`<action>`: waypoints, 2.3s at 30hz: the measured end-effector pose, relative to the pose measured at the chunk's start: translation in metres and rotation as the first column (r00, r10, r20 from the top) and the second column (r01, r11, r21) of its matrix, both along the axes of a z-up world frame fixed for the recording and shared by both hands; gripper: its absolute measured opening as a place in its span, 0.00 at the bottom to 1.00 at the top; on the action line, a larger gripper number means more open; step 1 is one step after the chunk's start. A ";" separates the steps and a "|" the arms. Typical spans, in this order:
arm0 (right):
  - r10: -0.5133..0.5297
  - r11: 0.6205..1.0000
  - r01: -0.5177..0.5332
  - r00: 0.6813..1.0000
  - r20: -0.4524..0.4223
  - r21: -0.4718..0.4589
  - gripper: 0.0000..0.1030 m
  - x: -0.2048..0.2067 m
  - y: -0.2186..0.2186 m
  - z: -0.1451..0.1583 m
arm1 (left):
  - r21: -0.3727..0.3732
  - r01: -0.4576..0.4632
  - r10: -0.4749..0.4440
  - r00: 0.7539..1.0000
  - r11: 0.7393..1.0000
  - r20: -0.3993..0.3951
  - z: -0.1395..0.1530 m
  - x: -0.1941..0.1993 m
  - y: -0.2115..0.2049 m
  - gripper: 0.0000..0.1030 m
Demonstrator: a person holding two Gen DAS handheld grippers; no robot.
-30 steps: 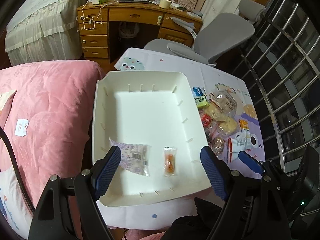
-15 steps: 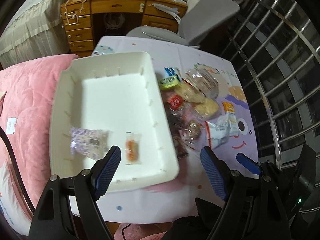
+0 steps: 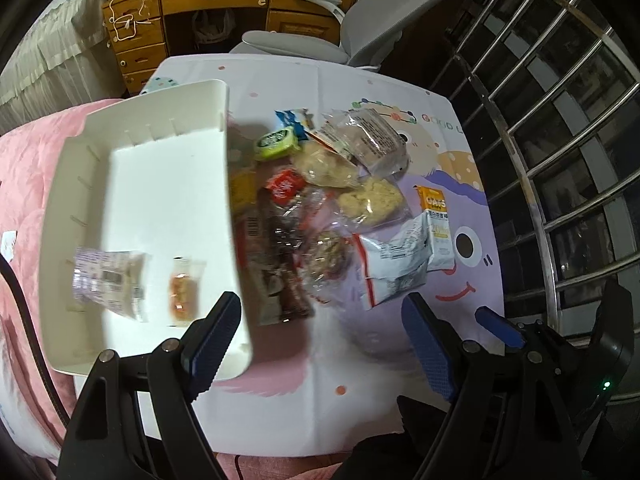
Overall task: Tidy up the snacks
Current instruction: 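Move both tools back from the tray to the snack pile, then grasp the orange OATS protein bar with the right tool while the left tool grasps the white printed bag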
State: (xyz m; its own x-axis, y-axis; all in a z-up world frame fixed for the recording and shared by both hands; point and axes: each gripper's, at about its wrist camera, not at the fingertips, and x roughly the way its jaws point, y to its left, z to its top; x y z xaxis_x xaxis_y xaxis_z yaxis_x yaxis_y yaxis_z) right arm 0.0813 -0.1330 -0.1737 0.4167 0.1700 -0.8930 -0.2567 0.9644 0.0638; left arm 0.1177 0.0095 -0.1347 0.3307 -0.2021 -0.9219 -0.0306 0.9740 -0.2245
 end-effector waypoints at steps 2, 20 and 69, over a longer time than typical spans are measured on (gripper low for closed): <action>0.002 1.000 -0.002 1.000 -0.014 -0.003 0.55 0.007 -0.013 -0.003 | 0.006 -0.008 0.008 1.000 1.000 -0.006 -0.005 0.005 -0.011 0.79; -0.112 0.986 0.135 0.970 -0.216 0.097 0.55 0.081 -0.100 -0.048 | 0.079 -0.017 0.019 1.000 0.997 -0.025 -0.055 0.029 -0.077 0.80; -0.057 0.998 0.057 0.957 -0.283 -0.008 0.43 0.180 -0.062 -0.099 | 0.026 -0.123 0.125 0.989 0.992 -0.079 -0.126 0.080 -0.105 0.67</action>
